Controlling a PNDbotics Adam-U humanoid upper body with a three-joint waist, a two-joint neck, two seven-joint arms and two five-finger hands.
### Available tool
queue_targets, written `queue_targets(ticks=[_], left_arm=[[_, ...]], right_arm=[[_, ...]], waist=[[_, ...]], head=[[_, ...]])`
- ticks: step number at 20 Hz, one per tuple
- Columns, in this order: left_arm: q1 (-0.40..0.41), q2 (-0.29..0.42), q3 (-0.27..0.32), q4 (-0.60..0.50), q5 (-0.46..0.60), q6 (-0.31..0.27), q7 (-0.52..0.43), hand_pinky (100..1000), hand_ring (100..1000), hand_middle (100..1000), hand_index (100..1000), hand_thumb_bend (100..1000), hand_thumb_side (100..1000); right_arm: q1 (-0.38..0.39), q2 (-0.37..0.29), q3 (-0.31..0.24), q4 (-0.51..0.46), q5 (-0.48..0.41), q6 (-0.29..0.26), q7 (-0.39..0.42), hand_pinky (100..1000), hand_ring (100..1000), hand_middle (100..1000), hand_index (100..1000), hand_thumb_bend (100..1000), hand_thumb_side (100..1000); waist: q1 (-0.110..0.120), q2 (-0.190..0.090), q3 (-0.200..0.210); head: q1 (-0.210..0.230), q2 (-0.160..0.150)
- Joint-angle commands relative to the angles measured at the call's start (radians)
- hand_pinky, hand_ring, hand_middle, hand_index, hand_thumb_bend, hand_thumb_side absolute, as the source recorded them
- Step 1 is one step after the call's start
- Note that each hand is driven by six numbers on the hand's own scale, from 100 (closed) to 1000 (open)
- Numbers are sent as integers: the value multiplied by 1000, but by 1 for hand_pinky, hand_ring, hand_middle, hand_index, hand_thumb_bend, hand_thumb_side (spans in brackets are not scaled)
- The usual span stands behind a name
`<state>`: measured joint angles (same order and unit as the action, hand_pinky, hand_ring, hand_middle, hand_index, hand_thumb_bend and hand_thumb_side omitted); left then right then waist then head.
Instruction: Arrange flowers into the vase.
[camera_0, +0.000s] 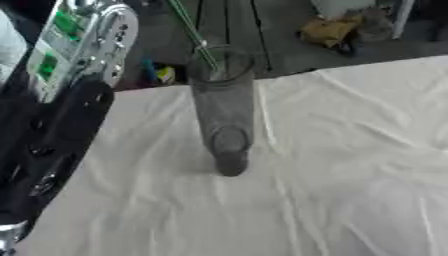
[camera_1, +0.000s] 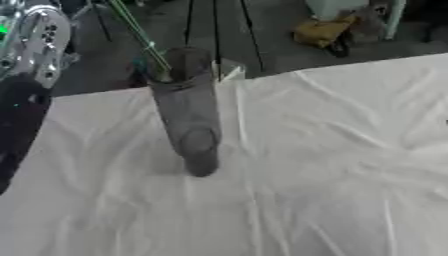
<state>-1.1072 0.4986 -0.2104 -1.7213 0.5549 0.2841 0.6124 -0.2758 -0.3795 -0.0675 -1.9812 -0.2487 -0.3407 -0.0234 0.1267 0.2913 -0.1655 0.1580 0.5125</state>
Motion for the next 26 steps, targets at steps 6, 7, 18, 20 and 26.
queue_targets(ticks=[6, 7, 18, 20, 26], left_arm=[[-7, 3, -15, 8, -24, -19, -32, 100, 100, 100, 100, 119, 763], [-6, 1, -16, 11, -27, -21, -37, 100, 100, 100, 100, 119, 772], [5, -8, -25, 48, -76, -77, -94, 100, 100, 100, 100, 170, 842], [8, -3, -29, 53, -100, -80, -108, 100, 100, 100, 100, 180, 856], [16, 5, -29, 69, -208, -75, -122, 100, 100, 100, 100, 147, 819]], right_arm=[[-15, -5, -6, -19, 9, 1, 6, 630, 480, 443, 677, 100, 978], [-15, -4, -6, -19, 9, 2, 6, 630, 480, 444, 677, 100, 978], [-17, 0, -7, -19, 18, 4, 8, 632, 480, 442, 677, 100, 978], [-17, 0, -8, -19, 19, 5, 7, 632, 480, 442, 677, 100, 978], [-15, 0, -8, -19, 21, 5, 7, 633, 480, 443, 677, 100, 979]], waist=[[-15, 4, -5], [-14, 5, -6], [-11, 15, -6], [-10, 15, -4], [-10, 15, -1]], head=[[3, -18], [3, -18], [2, -23], [1, -21], [0, -18]])
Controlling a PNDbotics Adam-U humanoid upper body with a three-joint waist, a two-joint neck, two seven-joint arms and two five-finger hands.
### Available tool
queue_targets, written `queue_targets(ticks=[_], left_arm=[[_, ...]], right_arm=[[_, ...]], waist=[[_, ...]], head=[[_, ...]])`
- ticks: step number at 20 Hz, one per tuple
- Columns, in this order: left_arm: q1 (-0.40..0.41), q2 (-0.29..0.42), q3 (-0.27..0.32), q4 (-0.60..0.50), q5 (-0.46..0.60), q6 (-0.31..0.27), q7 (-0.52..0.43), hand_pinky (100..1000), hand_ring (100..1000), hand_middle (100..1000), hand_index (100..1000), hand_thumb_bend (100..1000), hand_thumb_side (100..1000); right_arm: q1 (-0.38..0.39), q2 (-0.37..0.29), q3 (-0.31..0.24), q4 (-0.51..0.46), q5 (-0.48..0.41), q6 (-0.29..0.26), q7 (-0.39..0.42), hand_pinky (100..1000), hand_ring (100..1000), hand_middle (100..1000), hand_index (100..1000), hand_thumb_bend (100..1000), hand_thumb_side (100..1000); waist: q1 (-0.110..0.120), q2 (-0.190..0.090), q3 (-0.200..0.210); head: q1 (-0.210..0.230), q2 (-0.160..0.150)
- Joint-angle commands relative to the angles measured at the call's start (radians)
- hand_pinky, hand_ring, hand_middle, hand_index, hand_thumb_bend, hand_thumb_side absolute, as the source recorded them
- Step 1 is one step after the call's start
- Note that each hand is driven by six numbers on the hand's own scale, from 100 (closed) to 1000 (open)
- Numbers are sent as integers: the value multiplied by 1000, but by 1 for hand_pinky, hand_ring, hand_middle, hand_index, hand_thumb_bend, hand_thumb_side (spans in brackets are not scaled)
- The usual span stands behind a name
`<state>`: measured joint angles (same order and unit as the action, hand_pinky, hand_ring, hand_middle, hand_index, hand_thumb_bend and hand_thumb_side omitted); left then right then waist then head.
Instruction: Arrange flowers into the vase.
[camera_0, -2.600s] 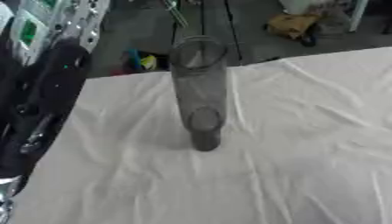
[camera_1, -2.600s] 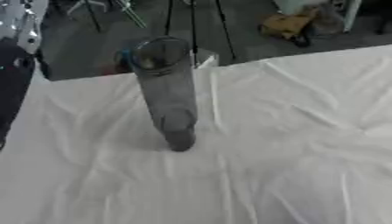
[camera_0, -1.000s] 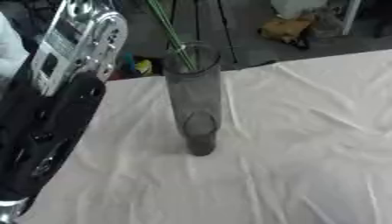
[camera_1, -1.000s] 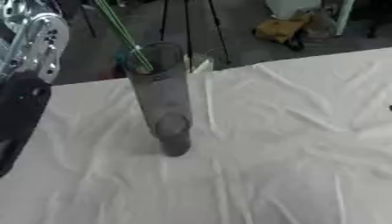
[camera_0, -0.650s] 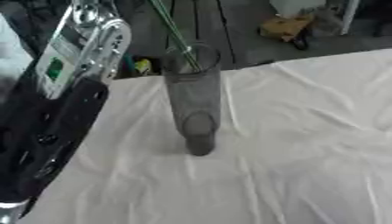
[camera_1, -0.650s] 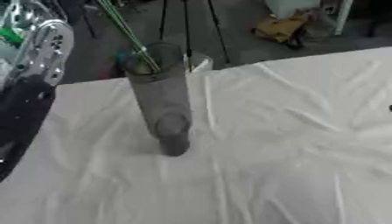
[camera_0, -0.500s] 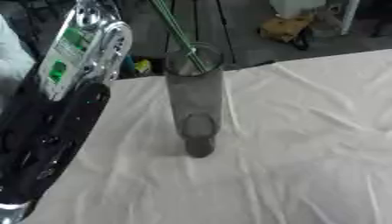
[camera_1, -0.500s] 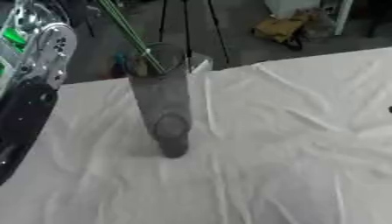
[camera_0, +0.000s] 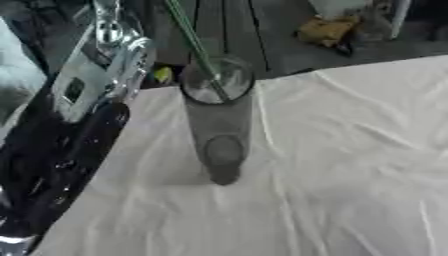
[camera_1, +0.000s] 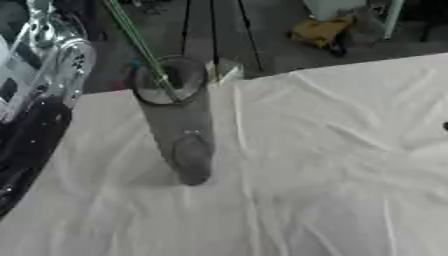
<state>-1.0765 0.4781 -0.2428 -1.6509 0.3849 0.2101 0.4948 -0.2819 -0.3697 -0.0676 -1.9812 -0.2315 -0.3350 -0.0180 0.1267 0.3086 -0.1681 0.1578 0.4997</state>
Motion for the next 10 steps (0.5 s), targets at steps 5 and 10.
queue_targets(ticks=[5, 10], left_arm=[[-12, 28, 1, 4, -92, -27, -9, 100, 100, 100, 100, 143, 802], [-10, 23, 6, 3, -111, -93, 5, 100, 100, 100, 100, 169, 759]], right_arm=[[-9, -8, -8, -19, 3, -1, 3, 634, 480, 443, 678, 100, 980], [-9, -7, -8, -19, 5, 0, 6, 636, 480, 442, 678, 100, 981]], waist=[[-9, 0, 1], [-8, 5, 1]], head=[[1, -8], [3, -10]])
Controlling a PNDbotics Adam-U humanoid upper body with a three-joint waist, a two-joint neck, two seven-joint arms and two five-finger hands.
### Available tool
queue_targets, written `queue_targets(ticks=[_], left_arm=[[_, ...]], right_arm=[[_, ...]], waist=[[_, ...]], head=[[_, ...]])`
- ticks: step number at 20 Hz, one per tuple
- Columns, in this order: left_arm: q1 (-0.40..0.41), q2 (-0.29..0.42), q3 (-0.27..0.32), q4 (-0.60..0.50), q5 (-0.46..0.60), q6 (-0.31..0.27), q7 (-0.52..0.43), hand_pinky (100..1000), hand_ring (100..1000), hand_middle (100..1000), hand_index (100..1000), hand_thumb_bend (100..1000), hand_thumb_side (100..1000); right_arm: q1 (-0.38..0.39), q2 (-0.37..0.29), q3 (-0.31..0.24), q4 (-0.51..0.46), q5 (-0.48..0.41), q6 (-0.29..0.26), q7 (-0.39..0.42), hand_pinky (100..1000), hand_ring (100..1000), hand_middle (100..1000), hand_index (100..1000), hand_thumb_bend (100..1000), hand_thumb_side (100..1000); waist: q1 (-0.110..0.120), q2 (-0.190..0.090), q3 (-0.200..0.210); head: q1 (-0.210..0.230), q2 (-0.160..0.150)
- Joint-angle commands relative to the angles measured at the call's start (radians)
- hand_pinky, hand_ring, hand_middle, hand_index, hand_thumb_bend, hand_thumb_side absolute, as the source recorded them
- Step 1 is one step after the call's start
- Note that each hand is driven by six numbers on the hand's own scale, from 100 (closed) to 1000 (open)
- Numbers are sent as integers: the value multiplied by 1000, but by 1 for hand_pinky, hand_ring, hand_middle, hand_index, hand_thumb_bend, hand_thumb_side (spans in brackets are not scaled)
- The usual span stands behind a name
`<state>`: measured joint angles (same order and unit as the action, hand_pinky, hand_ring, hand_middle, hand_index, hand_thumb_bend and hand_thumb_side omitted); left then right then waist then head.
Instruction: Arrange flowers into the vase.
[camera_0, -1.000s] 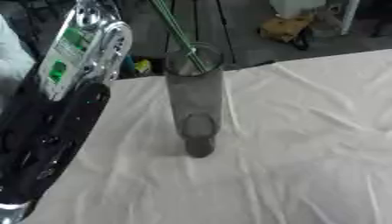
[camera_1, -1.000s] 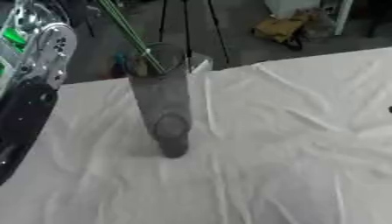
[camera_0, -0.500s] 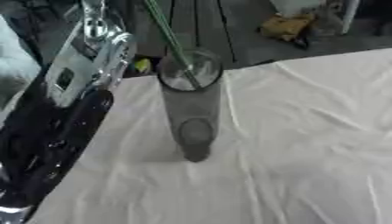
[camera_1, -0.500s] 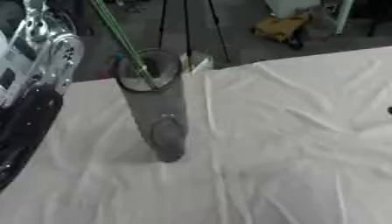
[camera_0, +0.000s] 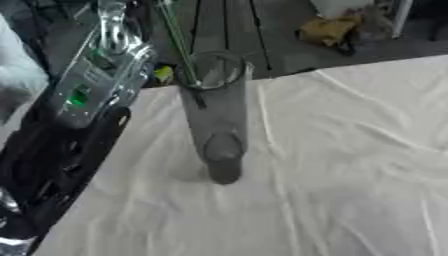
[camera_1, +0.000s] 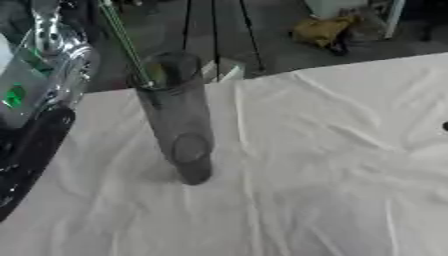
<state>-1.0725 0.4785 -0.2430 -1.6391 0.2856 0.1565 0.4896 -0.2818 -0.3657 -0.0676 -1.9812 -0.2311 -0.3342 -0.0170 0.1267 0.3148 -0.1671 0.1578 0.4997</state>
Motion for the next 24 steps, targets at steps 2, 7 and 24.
queue_targets(ticks=[2, 7, 24], left_arm=[[-14, 20, 5, -4, -8, -80, 23, 100, 100, 100, 100, 171, 763], [-14, 22, -4, 12, -1, -123, 11, 100, 100, 100, 100, 154, 782], [14, 51, -7, 44, -176, -89, -59, 100, 100, 117, 203, 100, 884]], right_arm=[[-10, -10, -8, -19, 5, -1, 5, 636, 480, 442, 678, 100, 980], [-10, -9, -9, -19, 7, 0, 6, 637, 480, 442, 678, 100, 976], [-9, -7, -13, -19, 7, 2, 3, 638, 481, 442, 679, 100, 975]], waist=[[-9, 1, -2], [-8, 4, -3], [-9, 1, 1]], head=[[6, -13], [7, -13], [2, -13]])
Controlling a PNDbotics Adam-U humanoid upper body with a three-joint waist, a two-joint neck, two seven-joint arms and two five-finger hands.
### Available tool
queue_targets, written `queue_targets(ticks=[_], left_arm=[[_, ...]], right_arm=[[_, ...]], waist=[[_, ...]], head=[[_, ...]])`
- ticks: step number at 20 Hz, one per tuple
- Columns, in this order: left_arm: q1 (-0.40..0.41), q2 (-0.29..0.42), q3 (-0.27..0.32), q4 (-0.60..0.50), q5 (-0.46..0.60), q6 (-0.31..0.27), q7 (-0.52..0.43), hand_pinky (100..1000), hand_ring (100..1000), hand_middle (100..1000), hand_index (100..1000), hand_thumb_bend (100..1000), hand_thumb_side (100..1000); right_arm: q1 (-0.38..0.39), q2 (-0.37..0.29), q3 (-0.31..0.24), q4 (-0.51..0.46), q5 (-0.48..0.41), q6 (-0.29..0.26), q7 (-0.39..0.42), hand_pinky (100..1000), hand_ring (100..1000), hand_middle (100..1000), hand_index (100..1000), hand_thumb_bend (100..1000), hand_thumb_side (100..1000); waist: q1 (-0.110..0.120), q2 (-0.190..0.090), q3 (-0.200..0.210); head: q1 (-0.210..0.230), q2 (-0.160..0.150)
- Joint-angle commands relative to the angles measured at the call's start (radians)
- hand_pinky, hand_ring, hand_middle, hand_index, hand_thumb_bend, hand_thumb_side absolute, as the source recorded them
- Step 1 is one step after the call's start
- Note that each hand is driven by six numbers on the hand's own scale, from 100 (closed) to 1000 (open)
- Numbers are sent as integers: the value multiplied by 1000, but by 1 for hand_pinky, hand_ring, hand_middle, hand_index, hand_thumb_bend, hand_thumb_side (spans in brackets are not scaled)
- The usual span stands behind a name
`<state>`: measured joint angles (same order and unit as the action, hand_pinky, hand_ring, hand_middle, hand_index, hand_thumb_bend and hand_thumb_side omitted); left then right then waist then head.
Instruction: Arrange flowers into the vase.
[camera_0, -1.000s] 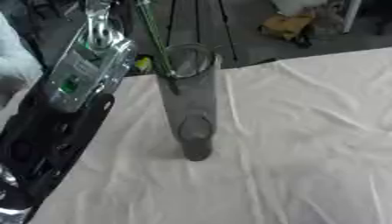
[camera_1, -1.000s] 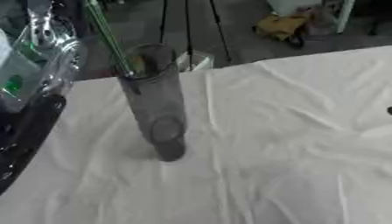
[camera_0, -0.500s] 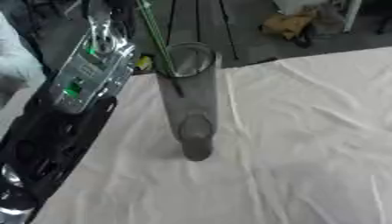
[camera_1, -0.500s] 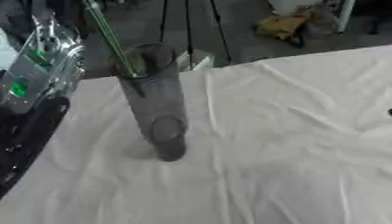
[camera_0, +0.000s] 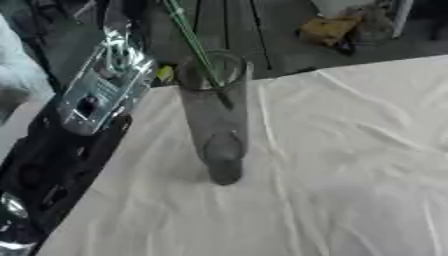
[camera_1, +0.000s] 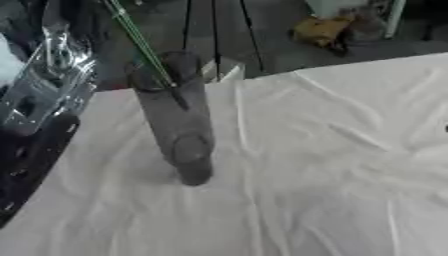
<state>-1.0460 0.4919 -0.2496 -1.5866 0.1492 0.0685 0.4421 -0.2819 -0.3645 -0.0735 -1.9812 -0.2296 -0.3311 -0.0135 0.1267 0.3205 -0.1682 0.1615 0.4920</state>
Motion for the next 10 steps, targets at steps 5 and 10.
queue_targets(ticks=[5, 10], left_arm=[[-1, 52, -3, -4, -99, 6, -33, 100, 100, 165, 237, 100, 885], [9, 68, -5, -6, -176, 19, -62, 100, 145, 222, 279, 100, 873]], right_arm=[[-7, -9, -8, -19, 5, -1, -2, 638, 481, 442, 679, 100, 974], [-5, -10, -9, -19, 6, 0, -3, 638, 481, 443, 679, 100, 975]], waist=[[-9, -6, 3], [-9, -9, 6]], head=[[-3, -3], [-4, -1]])
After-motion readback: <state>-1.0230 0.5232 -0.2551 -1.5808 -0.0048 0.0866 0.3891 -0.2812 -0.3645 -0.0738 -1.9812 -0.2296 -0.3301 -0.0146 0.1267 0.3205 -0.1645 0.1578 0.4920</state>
